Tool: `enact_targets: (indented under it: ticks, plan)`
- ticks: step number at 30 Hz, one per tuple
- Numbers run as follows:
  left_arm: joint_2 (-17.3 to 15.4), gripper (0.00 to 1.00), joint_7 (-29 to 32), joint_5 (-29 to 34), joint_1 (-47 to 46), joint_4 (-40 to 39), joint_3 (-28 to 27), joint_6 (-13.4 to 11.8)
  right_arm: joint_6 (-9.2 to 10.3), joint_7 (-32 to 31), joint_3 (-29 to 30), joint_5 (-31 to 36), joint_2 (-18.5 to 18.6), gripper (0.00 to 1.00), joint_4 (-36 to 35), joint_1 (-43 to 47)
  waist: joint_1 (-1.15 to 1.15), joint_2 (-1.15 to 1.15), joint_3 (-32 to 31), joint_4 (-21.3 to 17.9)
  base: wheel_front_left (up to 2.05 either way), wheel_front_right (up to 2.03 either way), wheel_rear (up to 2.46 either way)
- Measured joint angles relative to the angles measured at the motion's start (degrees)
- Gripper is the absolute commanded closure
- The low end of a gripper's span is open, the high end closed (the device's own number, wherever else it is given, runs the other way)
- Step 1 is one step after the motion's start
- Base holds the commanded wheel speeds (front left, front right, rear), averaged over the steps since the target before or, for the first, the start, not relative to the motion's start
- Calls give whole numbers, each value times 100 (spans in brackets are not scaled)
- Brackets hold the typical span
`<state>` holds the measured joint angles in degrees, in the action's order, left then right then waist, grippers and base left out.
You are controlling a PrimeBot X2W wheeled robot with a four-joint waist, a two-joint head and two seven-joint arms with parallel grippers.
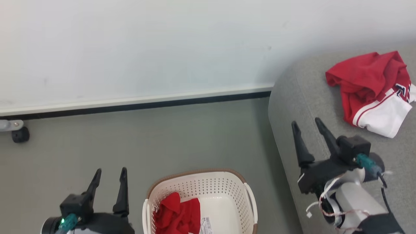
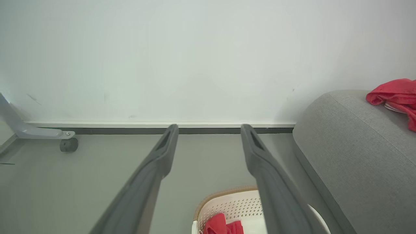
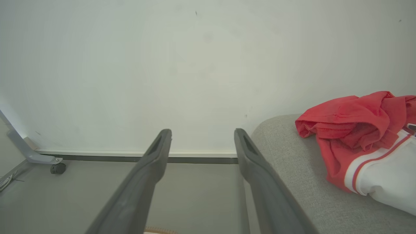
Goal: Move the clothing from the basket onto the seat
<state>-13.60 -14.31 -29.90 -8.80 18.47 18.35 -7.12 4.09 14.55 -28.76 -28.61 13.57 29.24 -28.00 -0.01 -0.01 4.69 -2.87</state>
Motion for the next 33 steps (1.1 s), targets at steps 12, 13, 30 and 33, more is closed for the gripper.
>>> enact_targets:
  ticks: [12, 13, 30, 33]
  plan:
    - [197, 0, 0, 494, 946, -737, -649, 0, 203, 0, 304, 152, 31, 0, -1091, 1352, 1, 0, -369, 165, 0, 0, 0]
    - [212, 0, 0, 514, 1023, -794, -716, 0, 204, -1, 326, 155, 29, 0, -1157, 1434, 0, 0, -387, 171, 0, 0, 0]
    - [467, 0, 0, 849, 1838, -1299, -1198, 0, 297, -1, 600, 436, -1, 0, -1913, 2443, 1, 1, -668, 205, 0, 0, 0]
    - [480, 0, 0, 887, 1840, -1341, -1211, 0, 297, -1, 635, 456, -2, 0, -1970, 2453, 1, 1, -667, 215, 0, 0, 0]
